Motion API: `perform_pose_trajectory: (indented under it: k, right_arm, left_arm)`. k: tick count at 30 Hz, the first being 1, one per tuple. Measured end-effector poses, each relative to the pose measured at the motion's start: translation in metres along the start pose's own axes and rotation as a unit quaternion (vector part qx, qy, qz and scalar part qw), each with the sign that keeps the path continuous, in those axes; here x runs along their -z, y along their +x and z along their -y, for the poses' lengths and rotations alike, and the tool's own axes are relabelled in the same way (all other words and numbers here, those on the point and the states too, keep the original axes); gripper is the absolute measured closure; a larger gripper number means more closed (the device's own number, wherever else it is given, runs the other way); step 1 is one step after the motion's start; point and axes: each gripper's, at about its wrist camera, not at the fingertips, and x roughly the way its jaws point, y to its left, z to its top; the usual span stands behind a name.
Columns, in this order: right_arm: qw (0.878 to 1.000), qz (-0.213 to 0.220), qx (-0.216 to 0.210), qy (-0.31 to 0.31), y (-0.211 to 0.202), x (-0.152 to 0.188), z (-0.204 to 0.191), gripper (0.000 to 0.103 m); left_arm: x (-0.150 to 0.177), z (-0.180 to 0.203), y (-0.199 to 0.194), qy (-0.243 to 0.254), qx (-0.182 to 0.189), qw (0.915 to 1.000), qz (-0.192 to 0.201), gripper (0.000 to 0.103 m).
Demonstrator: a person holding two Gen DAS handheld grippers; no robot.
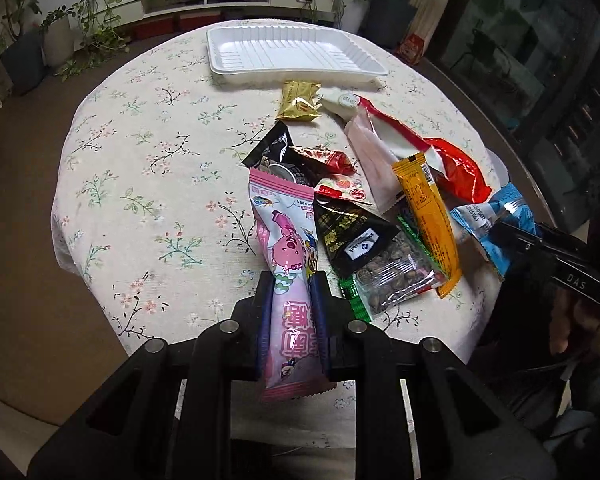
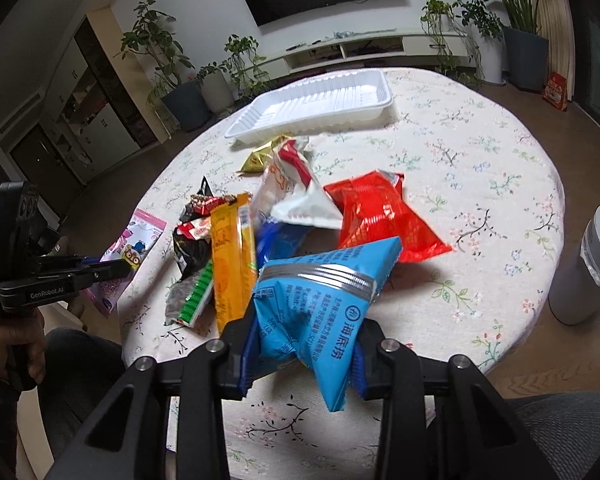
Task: Organize snacks
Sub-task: 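Close the left tool on the pink stick while the right tool grips the blue bag, then carry both packets over the white tray and open both tools to drop them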
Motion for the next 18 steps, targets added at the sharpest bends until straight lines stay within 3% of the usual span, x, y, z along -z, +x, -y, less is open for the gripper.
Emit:
perform_pose_trajectory:
  k: [10,18]
  right_arm:
    - [1.000,0.019,-0.006,-0.002,-0.018,-0.008,-0.006,0.064]
    - [0.999,0.051,0.011,-0.008,-0.039,-0.033,0.004,0.064]
  left_arm:
    - [-0.004,0.007,-0.014,-0.003,0.016,0.9995,0.027,0.086]
    - [-0.033,0.000,-0.026,-0.012,0.034,0.9976,0.059,0.086]
